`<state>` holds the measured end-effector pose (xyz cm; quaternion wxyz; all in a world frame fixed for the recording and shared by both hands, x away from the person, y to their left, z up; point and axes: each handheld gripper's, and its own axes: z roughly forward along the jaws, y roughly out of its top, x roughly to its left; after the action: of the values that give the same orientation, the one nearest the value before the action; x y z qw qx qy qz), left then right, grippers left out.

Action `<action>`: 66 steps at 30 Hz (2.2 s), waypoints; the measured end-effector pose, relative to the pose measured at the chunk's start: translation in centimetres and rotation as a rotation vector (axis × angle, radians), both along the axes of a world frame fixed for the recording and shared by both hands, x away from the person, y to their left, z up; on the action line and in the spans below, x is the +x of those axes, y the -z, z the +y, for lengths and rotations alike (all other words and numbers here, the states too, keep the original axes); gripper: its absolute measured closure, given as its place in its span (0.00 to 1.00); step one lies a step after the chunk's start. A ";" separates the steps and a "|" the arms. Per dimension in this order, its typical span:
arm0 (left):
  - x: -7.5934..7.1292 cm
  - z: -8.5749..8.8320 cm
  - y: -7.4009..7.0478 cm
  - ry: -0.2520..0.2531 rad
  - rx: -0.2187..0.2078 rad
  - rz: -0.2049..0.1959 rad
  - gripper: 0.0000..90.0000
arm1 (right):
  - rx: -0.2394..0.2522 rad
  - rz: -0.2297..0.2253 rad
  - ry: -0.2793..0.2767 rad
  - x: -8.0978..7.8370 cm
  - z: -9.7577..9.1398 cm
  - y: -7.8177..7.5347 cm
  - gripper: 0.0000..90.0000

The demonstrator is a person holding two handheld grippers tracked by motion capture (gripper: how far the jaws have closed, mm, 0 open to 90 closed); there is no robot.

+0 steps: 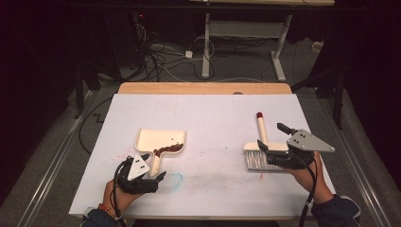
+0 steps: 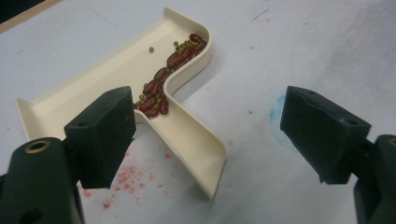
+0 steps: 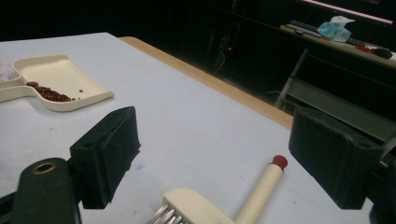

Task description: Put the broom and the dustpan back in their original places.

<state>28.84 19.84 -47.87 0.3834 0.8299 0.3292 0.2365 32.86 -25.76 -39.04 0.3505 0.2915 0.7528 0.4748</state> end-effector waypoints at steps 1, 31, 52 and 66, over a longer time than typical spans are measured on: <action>0.0 0.0 0.0 0.001 -0.001 0.001 0.20 | -0.002 -0.003 0.001 -0.1 -0.1 0.1 0.18; -0.1 -0.4 0.0 0.017 0.020 -0.019 0.20 | -0.097 0.042 -0.007 -2.5 -2.6 5.8 0.18; -0.5 -0.6 0.0 0.015 0.038 -0.018 0.20 | -0.065 0.039 -0.032 -4.7 -3.3 7.6 0.20; -0.7 -0.6 0.1 0.020 0.051 -0.022 0.20 | -0.081 0.023 -0.028 -4.9 -2.9 7.3 0.20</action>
<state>28.11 19.26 -47.98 0.3682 0.8399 0.3105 0.2500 27.95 -28.68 -46.30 0.3468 0.2719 0.7794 0.4454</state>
